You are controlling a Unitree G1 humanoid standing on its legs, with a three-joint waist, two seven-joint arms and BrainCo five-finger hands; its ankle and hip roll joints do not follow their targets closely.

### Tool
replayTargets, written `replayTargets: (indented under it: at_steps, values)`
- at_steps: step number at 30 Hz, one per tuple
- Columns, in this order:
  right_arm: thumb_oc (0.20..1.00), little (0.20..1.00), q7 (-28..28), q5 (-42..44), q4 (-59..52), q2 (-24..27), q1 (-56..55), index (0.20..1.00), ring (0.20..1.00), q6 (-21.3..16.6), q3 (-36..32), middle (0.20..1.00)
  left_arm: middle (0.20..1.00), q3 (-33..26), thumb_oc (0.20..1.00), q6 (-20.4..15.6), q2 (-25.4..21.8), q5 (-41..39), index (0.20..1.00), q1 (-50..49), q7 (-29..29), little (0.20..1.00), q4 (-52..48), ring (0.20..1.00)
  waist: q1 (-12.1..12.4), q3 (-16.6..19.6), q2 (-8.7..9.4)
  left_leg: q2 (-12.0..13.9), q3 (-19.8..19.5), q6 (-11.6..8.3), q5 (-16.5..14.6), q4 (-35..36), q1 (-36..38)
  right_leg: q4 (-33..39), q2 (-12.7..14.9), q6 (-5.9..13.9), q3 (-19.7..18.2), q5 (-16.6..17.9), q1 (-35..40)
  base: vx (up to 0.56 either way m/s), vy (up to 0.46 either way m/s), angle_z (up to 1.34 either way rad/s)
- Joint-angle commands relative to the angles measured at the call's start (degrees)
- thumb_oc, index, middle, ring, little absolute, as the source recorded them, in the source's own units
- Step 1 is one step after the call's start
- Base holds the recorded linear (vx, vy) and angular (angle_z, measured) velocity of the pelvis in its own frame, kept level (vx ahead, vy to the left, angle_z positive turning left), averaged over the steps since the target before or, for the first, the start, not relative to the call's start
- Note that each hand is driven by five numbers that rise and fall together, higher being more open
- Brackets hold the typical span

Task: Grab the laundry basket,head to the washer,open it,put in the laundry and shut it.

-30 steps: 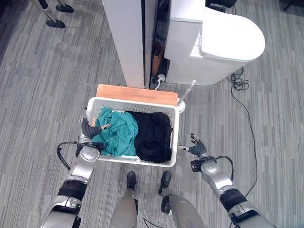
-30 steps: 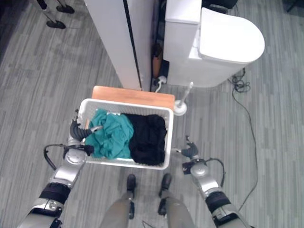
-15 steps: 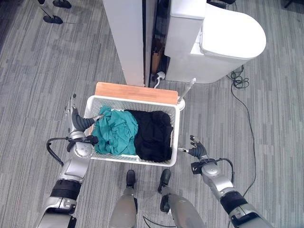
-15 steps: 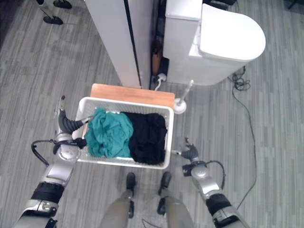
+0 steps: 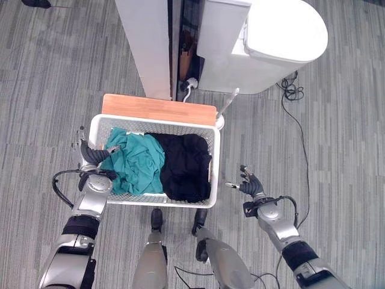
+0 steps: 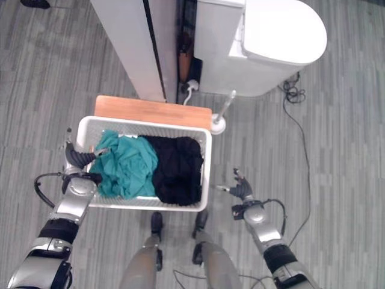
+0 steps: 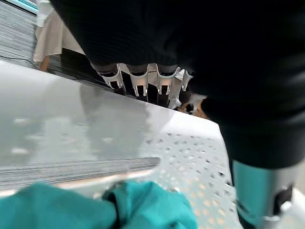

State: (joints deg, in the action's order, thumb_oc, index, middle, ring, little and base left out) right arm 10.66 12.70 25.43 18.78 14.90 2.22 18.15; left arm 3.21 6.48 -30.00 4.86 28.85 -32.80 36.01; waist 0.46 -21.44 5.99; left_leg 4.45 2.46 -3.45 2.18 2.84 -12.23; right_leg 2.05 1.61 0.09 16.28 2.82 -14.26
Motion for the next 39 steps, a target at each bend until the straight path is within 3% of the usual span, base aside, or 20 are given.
replayTargets:
  at_steps: [1,14,26,38,39]
  values:
    - [1.000,1.000,-0.62,0.60,-3.11,0.61,-0.79,1.000,1.000,-3.31,0.95,1.000,1.000,-0.78,1.000,-1.22,-4.63,-1.28,1.000,3.03,-2.34,1.000,2.36,1.000,0.53,0.63,3.34,1.67,-1.56,-0.10,-1.30,-2.02,-3.00,0.44,6.98,7.20,1.51,2.76,-1.18,-0.01,-0.011,-0.04]
    - [1.000,1.000,3.71,2.09,-14.95,1.52,-1.47,1.000,1.000,-5.64,-4.37,1.000,1.000,-0.30,1.000,-1.07,-5.26,-3.31,1.000,-0.61,0.27,1.000,3.94,1.000,-0.01,0.89,3.94,2.16,-0.88,0.13,-2.68,-2.61,-2.39,0.52,6.32,7.54,0.51,2.66,-1.25,0.01,-0.003,-0.01]
    - [1.000,1.000,5.74,-4.32,-11.49,0.41,6.33,1.000,1.000,-1.11,0.82,1.000,1.000,3.56,1.000,-2.23,-1.87,-8.52,1.000,-1.33,3.19,1.000,3.48,1.000,1.57,-0.11,2.60,0.96,-2.04,0.76,-2.91,-4.13,-4.04,0.04,6.99,7.37,0.99,2.70,-1.37,0.00,0.010,-0.01]
    - [1.000,1.000,4.05,-2.37,-8.51,-1.53,5.61,1.000,1.000,-0.05,3.92,1.000,1.000,5.67,1.000,-4.39,-0.41,-14.22,1.000,-2.53,6.48,1.000,0.73,1.000,2.51,-0.04,2.35,0.14,-3.48,1.00,-2.68,-5.02,-6.25,-0.15,7.55,7.38,2.40,2.83,-1.85,0.01,0.003,0.04]
    - [1.000,1.000,4.05,-2.20,-8.28,-1.60,5.53,1.000,1.000,-0.04,4.06,1.000,1.000,5.73,1.000,-4.44,-0.45,-14.49,1.000,-2.52,6.54,1.000,0.89,1.000,2.66,0.24,2.10,0.64,-3.82,0.70,-3.92,-4.83,-5.67,-0.09,6.97,7.79,2.00,1.89,-1.29,0.00,0.000,0.00]
